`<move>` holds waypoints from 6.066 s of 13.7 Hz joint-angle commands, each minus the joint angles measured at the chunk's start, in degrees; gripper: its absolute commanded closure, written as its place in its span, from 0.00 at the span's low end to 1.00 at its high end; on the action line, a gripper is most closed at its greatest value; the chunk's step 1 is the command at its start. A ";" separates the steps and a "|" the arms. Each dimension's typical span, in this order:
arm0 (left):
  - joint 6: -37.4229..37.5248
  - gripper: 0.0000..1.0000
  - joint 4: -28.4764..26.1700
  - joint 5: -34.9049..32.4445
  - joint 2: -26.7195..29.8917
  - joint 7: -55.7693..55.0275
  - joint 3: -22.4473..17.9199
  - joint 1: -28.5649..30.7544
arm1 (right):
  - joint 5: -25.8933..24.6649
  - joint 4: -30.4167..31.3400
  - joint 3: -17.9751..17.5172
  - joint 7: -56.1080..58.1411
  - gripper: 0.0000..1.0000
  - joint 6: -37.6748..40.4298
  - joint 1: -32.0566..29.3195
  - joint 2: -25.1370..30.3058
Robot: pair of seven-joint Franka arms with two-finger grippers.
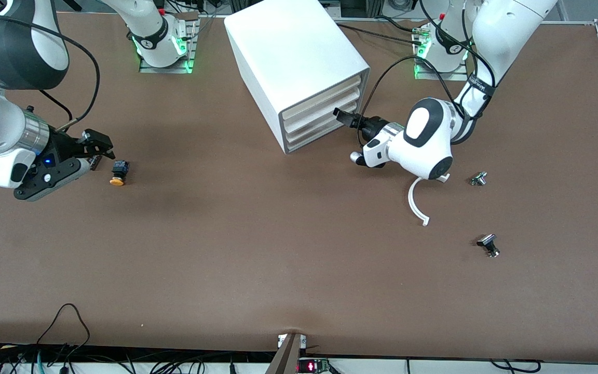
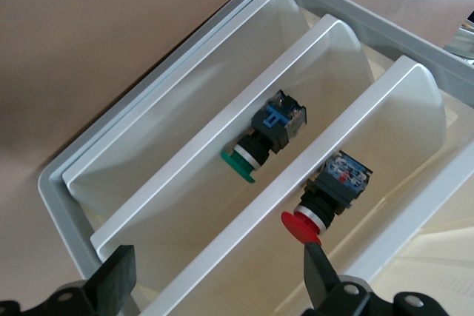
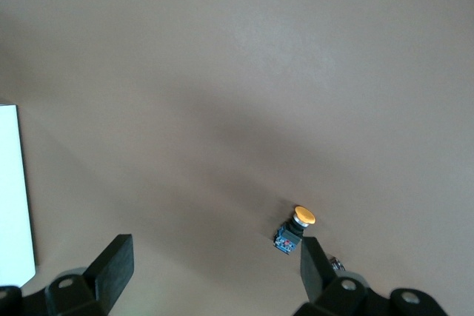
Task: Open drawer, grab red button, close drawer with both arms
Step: 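Pull the drawer open with the left gripper while the right gripper reaches in, then lower the right gripper over the red button while the left gripper withdraws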
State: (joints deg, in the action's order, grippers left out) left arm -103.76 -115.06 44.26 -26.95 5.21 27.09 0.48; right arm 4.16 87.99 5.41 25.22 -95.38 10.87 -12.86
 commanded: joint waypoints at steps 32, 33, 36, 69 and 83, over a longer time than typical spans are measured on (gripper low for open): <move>-1.97 0.79 -2.10 5.05 -1.53 3.58 -4.94 1.28 | -0.21 -1.58 0.13 1.41 0.00 -6.22 6.62 -2.25; -2.06 0.79 -1.58 5.05 -1.62 3.49 -5.38 1.28 | -0.12 -1.94 0.22 1.41 0.00 -6.30 7.93 -2.78; -2.06 0.76 0.18 4.96 -2.06 3.40 -6.70 1.28 | -0.03 -2.56 0.22 1.41 0.00 -9.46 12.06 -3.13; 10.16 0.00 11.87 -42.84 29.13 -4.16 -14.34 9.54 | -4.25 -32.44 0.31 35.69 0.00 -4.63 43.62 -28.71; 11.65 0.00 12.14 -44.96 34.07 -9.08 -16.63 12.43 | 0.14 -32.44 0.31 31.57 0.00 -10.61 44.07 -34.42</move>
State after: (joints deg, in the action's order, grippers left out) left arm -92.79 -103.23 0.58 6.80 -2.57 10.31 12.00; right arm 3.19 57.85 5.55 58.20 -105.70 54.90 -45.57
